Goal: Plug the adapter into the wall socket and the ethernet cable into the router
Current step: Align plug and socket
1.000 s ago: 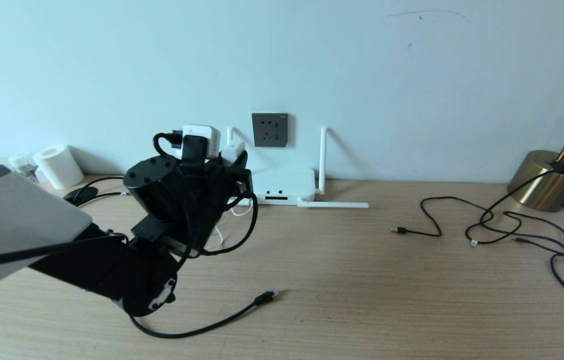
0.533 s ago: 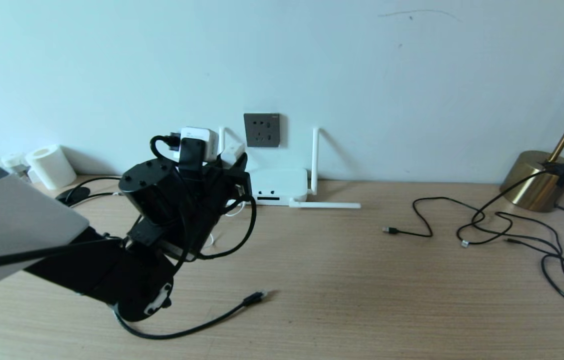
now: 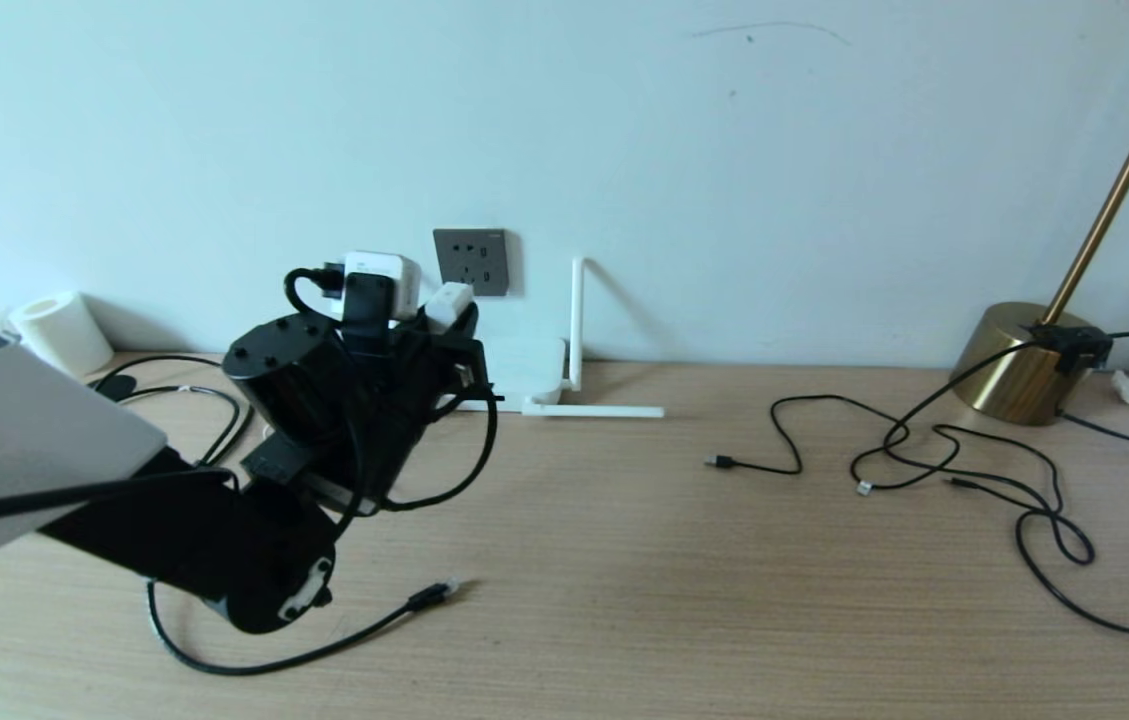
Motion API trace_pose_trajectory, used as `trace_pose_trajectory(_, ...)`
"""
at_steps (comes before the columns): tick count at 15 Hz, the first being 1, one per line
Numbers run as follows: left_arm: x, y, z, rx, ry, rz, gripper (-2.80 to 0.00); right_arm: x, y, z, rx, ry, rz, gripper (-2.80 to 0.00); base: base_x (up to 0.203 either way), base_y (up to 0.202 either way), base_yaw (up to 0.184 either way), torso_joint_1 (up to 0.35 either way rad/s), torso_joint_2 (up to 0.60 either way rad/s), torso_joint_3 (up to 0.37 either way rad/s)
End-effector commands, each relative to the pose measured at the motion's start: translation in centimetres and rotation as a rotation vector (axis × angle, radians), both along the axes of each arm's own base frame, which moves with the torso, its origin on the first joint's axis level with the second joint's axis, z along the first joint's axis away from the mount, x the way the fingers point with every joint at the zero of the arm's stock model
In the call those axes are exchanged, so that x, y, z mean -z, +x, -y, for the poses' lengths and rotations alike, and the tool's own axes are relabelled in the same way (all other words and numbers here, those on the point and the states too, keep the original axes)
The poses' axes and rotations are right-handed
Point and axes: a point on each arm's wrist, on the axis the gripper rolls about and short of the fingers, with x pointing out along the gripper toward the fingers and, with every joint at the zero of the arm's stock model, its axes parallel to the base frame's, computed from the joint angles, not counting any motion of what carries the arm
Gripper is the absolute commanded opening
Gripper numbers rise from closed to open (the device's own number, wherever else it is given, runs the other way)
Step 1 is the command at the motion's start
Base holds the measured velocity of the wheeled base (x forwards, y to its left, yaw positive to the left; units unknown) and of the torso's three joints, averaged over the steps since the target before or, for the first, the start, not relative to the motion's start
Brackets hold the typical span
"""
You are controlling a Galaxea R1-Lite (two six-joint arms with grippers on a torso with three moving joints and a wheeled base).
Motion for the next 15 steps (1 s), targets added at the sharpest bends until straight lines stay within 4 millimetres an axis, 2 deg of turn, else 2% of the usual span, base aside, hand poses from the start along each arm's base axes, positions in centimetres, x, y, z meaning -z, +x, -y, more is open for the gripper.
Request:
trace_pose_trajectory(1, 0.0, 1.0, -2.2, -0.023, 0.015, 0.010, -2.80, 0.0, 0.0, 0.0, 0.000, 0.001, 0.001, -2.80, 0.000, 0.000, 0.000, 0.000, 0.00, 0.000)
trace_pose_trajectory(3, 0.1, 2.4, -5.4, -0.008, 0.051, 0.023, -2.80, 0.0, 0.0, 0.0, 0.000, 0.001, 0.001, -2.80, 0.000, 0.000, 0.000, 0.000, 0.00, 0.000)
trace_pose_trajectory(5, 1.0, 3.5, -7.2, 0.074, 0.078, 0.011, -2.80, 0.0, 0.0, 0.0, 0.000, 0.000, 0.000, -2.80, 0.000, 0.000, 0.000, 0.000, 0.00, 0.000)
trace_pose_trajectory(9, 2.0, 4.9, -7.1, 0.110, 0.024, -0.016, -2.80, 0.0, 0.0, 0.0, 0.000, 0.001, 0.001, -2.80, 0.000, 0.000, 0.000, 0.000, 0.00, 0.000)
trace_pose_trajectory(15, 2.6, 8.2, -5.7, 0.127, 0.016, 0.021, -2.80, 0.0, 0.0, 0.0, 0.000, 0.000, 0.001, -2.80, 0.000, 0.000, 0.000, 0.000, 0.00, 0.000)
